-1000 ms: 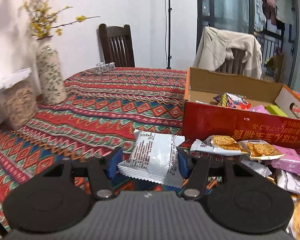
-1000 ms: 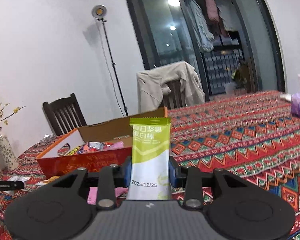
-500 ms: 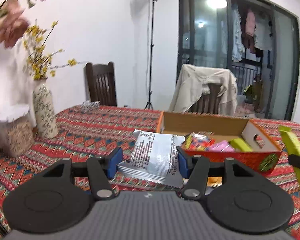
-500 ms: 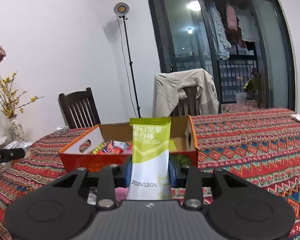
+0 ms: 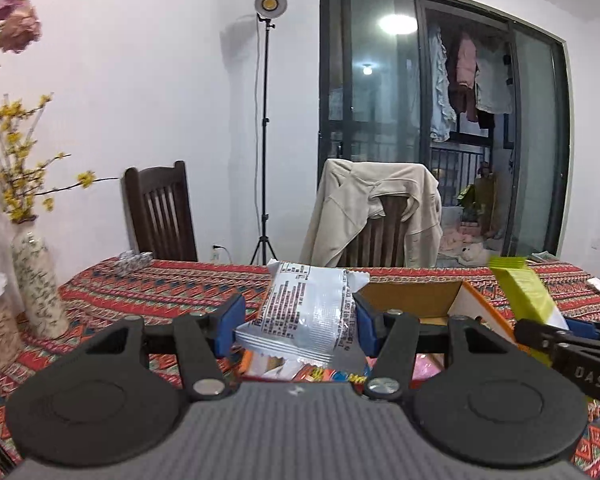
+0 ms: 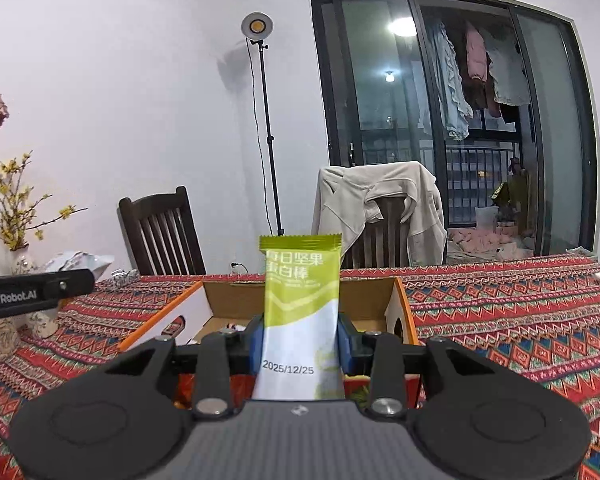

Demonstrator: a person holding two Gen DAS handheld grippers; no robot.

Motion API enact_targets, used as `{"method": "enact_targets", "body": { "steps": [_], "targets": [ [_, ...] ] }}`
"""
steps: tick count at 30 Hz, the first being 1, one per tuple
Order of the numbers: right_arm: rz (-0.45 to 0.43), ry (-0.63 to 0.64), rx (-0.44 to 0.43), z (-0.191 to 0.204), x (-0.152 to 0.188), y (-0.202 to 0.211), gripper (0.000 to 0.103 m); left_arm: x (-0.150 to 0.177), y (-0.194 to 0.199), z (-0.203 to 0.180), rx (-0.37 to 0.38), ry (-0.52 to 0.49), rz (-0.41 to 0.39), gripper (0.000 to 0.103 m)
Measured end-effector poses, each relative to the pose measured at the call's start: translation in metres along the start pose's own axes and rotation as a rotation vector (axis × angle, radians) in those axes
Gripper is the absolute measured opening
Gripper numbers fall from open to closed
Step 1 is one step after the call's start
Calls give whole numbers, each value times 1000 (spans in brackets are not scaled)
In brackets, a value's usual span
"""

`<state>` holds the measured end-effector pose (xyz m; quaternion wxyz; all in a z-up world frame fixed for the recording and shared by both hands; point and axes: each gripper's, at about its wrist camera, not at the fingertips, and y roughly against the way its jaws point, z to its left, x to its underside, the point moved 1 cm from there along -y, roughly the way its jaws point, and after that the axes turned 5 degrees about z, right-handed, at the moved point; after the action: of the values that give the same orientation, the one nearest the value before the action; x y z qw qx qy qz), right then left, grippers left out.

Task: Organize snacks
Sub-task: 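Carry the wrapper and green-white bar into the orange box and open both tools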

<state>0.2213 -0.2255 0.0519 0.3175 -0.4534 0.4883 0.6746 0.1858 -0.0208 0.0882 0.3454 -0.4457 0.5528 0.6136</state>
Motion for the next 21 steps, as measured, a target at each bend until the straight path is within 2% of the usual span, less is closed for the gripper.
{"method": "enact_targets", "body": {
  "steps": [4, 8, 12, 16, 19, 21],
  "targets": [
    [23, 0, 27, -1, -21, -23, 34, -17, -27, -7, 17, 11, 22, 58],
    [5, -11, 34, -5, -36, -44, 34, -30, -57, -16, 20, 30, 7, 58],
    [26, -24, 36, -15, -45, -77, 34, -38, -98, -26, 30, 51, 41, 58],
    [39, -40, 42, -28, -42, -108, 34, -29, -129, -31, 14, 36, 69, 58],
    [31, -44, 48, -38, -28, -122, 34, -20, -146, -23, -5, 68, 108, 58],
    [66, -57, 29, -46, -21, -134, 34, -14, -157, -18, 1, 64, 140, 58]
  ]
}}
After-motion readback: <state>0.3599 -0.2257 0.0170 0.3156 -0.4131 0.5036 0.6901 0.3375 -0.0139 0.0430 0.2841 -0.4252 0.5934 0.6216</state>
